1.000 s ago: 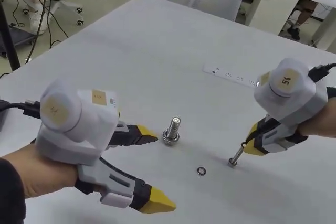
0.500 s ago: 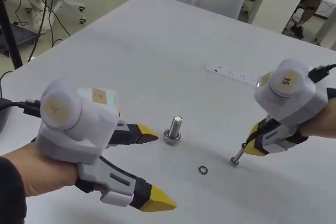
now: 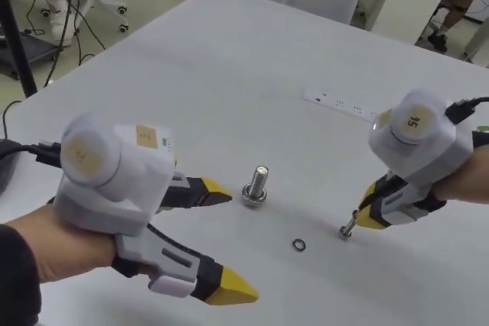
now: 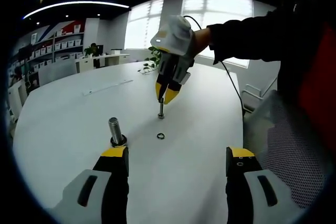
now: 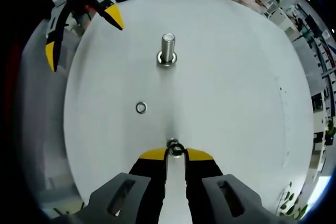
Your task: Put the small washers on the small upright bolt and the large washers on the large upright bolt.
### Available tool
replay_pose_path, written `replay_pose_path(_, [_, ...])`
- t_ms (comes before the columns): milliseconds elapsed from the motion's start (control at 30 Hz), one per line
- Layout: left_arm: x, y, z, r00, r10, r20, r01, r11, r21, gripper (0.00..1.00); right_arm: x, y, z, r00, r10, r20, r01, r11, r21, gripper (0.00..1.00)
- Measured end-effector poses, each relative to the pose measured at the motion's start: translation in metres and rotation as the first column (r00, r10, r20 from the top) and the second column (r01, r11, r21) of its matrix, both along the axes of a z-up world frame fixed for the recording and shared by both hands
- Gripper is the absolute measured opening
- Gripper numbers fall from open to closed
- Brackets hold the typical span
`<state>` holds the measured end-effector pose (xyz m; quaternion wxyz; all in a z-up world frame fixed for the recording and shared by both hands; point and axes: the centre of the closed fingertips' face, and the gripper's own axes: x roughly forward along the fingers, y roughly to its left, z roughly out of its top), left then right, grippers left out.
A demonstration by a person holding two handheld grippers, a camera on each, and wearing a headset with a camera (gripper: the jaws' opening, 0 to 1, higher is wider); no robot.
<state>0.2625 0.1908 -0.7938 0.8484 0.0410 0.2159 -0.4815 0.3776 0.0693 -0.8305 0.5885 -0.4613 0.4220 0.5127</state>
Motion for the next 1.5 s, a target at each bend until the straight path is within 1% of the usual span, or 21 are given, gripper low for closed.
replay_pose_path(133, [0.0,0.001,-0.001,1.0,0.002,-0.002,-0.002,1.0,0.002,0.75,0.0,0.001,-0.007,1.0,0.008,-0.002,-0.008,1.0,-0.012,0.13])
replay_pose_path(433, [0.0,0.001,-0.002,1.0,0.005,-0.007,-0.004,1.0,0.006,0.75,0.004,0.0,-0.023,1.0,0.004,-0.015,-0.004,1.0,-0.02,0.13])
replay_pose_path(600, [0.0,0.002,-0.003,1.0,0.007,-0.009,-0.007,1.0,0.007,0.75,0.003,0.0,-0.028,1.0,-0.002,-0.019,0.002,1.0,-0.019,0.14])
replay_pose_path(900, [0.0,0.002,-0.003,1.0,0.01,-0.014,-0.01,1.0,0.008,0.75,0.0,0.0,-0.032,1.0,0.0,-0.022,0.0,1.0,-0.016,0.14])
replay_pose_path(1333, [0.0,0.0,-0.005,1.0,0.009,-0.019,-0.009,1.0,0.018,0.75,0.002,-0.001,-0.034,1.0,0.003,-0.024,-0.003,1.0,-0.004,0.14])
replay_pose_path(1500, [0.0,0.0,-0.004,1.0,0.01,-0.019,-0.01,1.0,0.018,0.75,0.003,0.0,-0.034,1.0,0.0,-0.019,0.0,1.0,0.004,0.17])
